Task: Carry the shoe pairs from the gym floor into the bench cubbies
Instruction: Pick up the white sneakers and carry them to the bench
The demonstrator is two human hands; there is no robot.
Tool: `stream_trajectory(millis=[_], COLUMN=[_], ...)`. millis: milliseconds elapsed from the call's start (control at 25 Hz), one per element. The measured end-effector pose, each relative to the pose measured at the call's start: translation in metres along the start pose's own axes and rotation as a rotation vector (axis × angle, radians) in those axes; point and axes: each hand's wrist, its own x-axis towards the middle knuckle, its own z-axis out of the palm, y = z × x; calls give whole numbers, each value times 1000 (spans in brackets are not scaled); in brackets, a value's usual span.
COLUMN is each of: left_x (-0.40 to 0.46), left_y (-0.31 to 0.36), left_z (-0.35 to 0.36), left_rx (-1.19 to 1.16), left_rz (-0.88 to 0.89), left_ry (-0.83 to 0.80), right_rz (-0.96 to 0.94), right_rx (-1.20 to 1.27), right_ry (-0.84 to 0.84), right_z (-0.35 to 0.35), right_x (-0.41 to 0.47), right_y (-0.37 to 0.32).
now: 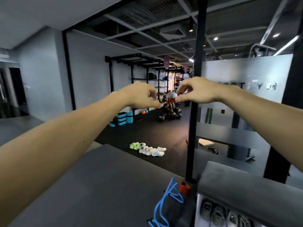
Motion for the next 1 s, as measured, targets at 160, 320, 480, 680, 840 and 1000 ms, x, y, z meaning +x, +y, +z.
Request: stream_trajectory(millis=[160,320,480,680,840,1000], left_x=[3,30,80,157,224,283], left_y=[-103,-176,-239,-312,-387,-462], left_z=[7,34,66,100,124,151], left_rx=[26,-19,-36,-49,1,4], left_rz=[-10,10,26,37,9,-19], left_ry=[-7,-30,-36,-13,-44,-55], right_rz=[-5,30,30,20,19,8], right_rx=[52,72,58,82,64,82], right_ry=[-18,-46,-42,-40,-66,-101], right_z=[53,93,131,183,217,253], right_x=[77,144,221,325,430,523], right_y=[-47,-61,-59,-28,0,14])
